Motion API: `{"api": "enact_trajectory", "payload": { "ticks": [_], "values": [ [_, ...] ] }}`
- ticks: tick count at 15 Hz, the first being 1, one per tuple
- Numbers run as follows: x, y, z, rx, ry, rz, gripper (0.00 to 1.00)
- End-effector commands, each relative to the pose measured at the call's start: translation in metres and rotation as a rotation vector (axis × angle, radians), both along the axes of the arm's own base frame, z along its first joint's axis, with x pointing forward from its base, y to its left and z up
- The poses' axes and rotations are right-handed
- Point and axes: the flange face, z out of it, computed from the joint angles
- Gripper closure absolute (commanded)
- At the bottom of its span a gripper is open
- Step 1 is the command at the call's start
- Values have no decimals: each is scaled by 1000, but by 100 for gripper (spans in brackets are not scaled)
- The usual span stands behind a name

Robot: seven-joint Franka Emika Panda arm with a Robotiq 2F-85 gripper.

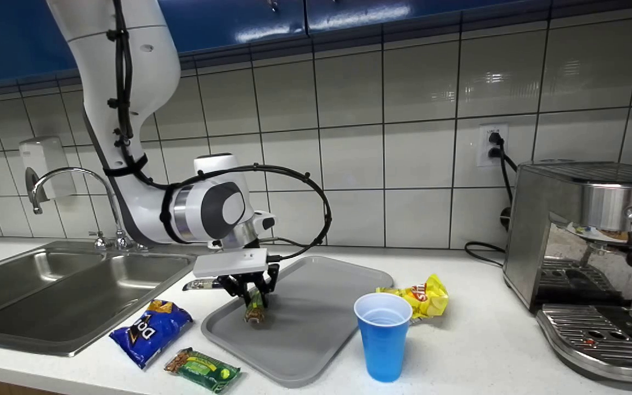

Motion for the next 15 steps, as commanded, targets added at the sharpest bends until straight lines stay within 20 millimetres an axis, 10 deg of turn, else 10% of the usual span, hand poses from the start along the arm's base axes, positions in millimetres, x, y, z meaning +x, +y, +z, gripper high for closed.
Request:
{"api": "enact_trajectory", "payload": {
  "ticks": [1,15],
  "values": [
    [2,-1,23,5,-30,18,87],
    [38,30,56,54,-87,-45,87]
  ]
}}
